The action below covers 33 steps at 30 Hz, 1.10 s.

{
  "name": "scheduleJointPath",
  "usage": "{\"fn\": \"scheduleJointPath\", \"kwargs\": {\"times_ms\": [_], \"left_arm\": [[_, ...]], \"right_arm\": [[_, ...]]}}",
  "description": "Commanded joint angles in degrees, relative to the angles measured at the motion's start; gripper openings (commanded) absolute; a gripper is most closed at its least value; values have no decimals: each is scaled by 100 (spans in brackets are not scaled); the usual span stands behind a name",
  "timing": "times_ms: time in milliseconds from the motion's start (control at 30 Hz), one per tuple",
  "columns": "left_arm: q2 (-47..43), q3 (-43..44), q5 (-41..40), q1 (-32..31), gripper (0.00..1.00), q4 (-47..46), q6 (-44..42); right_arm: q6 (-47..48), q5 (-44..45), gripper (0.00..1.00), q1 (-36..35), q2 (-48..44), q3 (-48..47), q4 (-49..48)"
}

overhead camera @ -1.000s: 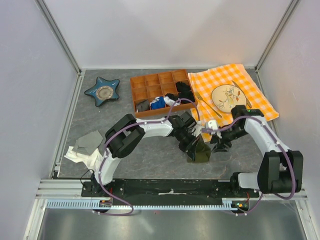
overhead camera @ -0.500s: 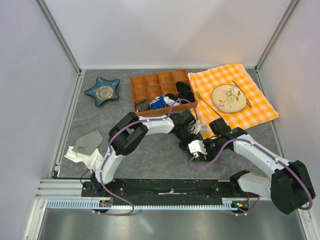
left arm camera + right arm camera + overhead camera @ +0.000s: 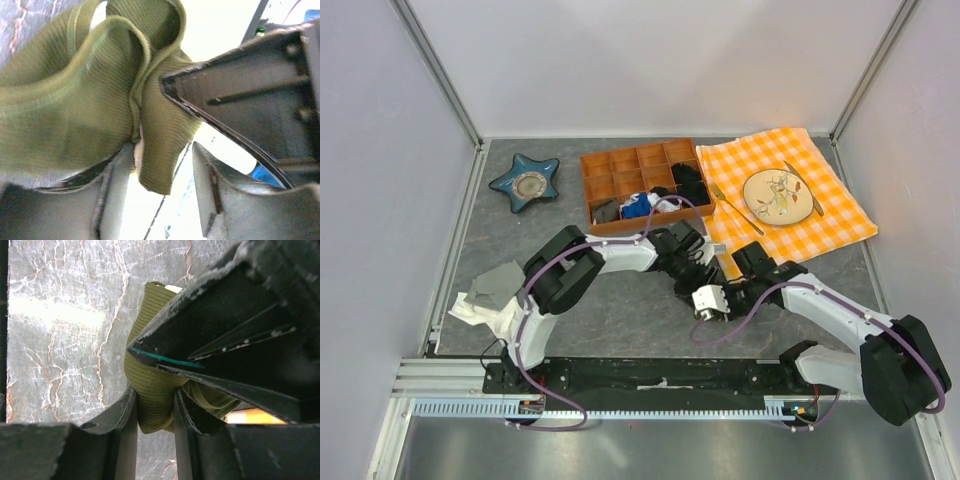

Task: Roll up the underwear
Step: Roll the underwear to the center of the board.

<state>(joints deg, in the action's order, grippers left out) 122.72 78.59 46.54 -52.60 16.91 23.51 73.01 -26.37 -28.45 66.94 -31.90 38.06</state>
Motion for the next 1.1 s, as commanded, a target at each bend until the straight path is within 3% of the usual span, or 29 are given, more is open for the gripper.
{"fn": "scheduleJointPath", "kwargs": {"times_ms": [0, 267, 500, 600, 633, 800, 833, 1000, 1067], "left_arm": [[-816, -868, -1366, 302, 63, -1276, 373], [-1136, -1179, -1798, 549, 67, -1673, 444], [-618, -539, -1903, 540, 64, -1419, 322], [-459, -450, -1825, 549, 54, -1313, 277], [-433, -458, -1755, 549, 45, -1287, 251], [-450, -739, -1824, 549, 19, -1295, 181], [-485, -818, -1955, 549, 7, -1330, 207], [-906, -1416, -2202, 584, 5, -1664, 435], [-1038, -1652, -2351, 593, 17, -1919, 576]], "right_arm": [[-130, 528, 29, -56, 373, 254, -1], [-121, 431, 27, -47, 408, 237, 61], [-217, 344, 27, -47, 460, 158, 105], [-244, 194, 27, -21, 575, 18, 210], [-235, 72, 27, 23, 688, -52, 297], [-77, -298, 27, 243, 1163, -483, 867], [45, -394, 27, 356, 1355, -675, 991], [494, -939, 26, 577, 2443, -1362, 2044], [661, -1028, 26, 595, 2779, -1696, 2283]]}}
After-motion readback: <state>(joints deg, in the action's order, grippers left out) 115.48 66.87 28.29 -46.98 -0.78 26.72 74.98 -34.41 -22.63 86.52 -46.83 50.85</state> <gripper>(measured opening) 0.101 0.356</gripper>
